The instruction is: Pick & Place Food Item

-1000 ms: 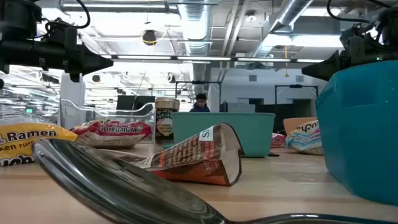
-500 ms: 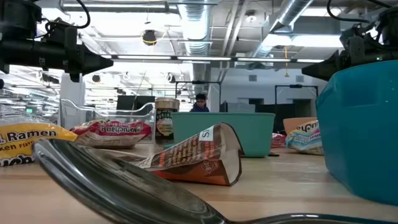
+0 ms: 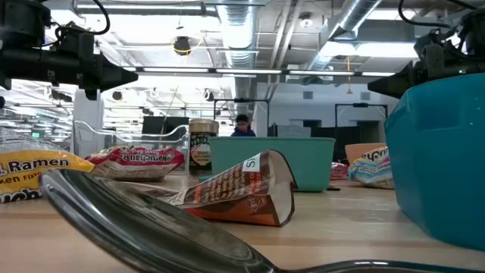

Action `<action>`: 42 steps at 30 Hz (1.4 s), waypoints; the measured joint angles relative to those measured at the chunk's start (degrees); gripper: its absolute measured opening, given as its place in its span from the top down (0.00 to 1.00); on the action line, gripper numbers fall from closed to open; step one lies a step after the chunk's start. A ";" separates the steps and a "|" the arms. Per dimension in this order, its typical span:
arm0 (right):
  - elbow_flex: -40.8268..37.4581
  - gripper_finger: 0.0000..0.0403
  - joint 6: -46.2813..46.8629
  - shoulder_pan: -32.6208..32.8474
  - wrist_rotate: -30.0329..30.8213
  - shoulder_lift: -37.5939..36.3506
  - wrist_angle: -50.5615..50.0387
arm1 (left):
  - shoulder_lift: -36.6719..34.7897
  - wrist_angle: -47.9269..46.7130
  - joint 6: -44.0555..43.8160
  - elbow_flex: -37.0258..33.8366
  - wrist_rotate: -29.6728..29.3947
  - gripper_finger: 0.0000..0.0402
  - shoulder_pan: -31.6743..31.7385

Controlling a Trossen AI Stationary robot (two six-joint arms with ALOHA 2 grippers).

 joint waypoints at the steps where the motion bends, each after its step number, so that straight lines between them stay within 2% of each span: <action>1: -0.01 1.00 -0.01 -0.01 0.01 -0.01 0.01 | 0.01 -0.02 0.00 0.01 0.00 0.97 0.01; 27: -0.01 1.00 0.53 0.00 0.00 0.00 0.39 | -0.01 0.00 0.01 0.00 -0.01 0.97 0.01; 29: -0.01 1.00 4.71 0.00 0.00 -0.01 1.50 | 0.01 0.31 -0.41 0.01 0.00 0.97 0.01; 32: 0.00 1.00 17.01 0.00 -0.13 -0.02 2.82 | 0.01 1.88 -2.10 0.02 0.01 0.97 0.01; 36: -0.01 1.00 28.38 0.00 -0.12 -0.02 5.11 | 0.01 6.92 -7.76 0.00 0.01 0.97 0.01; 39: 0.15 1.00 32.97 0.00 -0.11 -0.02 5.47 | 0.01 12.22 -9.22 0.01 0.02 0.97 0.01; 42: 0.91 1.00 31.75 -0.13 -0.12 0.02 5.30 | 0.01 17.27 -9.14 0.00 0.04 0.97 -0.01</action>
